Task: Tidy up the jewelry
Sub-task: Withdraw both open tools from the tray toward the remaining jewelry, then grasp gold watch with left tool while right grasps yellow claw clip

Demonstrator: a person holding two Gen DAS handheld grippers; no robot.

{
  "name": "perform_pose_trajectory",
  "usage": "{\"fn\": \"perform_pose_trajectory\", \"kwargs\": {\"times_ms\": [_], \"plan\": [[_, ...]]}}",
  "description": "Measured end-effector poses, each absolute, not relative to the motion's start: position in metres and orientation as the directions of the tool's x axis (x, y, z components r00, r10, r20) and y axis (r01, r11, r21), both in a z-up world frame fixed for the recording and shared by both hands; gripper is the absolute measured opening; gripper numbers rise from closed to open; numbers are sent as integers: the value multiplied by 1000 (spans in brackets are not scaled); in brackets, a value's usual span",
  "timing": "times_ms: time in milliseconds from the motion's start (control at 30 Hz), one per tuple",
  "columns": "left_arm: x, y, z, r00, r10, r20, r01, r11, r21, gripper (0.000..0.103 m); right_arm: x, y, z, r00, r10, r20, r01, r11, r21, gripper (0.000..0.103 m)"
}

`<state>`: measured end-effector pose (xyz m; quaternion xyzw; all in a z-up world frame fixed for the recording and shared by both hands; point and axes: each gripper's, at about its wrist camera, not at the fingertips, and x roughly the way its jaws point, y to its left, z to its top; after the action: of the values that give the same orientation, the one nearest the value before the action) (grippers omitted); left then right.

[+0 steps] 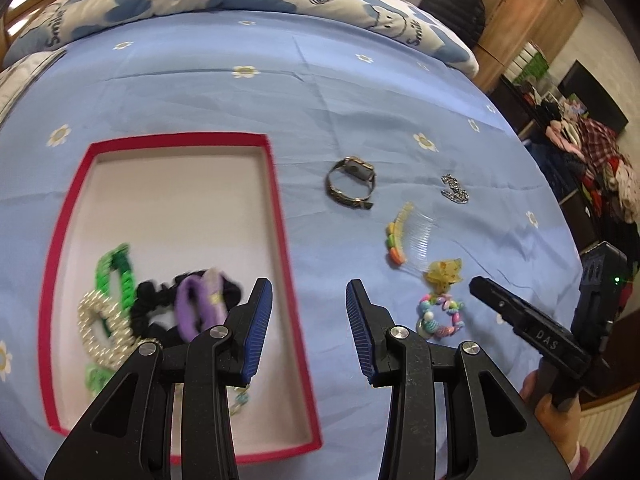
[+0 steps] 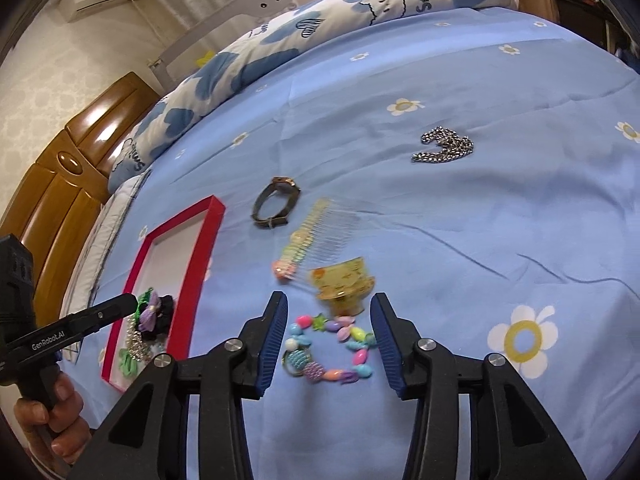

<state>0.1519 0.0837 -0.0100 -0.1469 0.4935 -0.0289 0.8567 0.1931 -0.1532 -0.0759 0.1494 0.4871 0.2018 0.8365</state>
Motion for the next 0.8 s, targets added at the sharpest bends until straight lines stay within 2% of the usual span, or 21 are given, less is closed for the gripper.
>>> {"fn": "perform_pose_trajectory", "kwargs": {"times_ms": [300, 800], "plan": [[201, 58, -18, 486, -207, -849, -40, 965, -258, 37, 210, -143, -94, 407, 475, -780, -206, 880, 428, 49], [313, 41, -68, 397, -122, -910, -13, 990, -139, 36, 226, -153, -107, 384, 511, -769, -175, 858, 483, 48]]}}
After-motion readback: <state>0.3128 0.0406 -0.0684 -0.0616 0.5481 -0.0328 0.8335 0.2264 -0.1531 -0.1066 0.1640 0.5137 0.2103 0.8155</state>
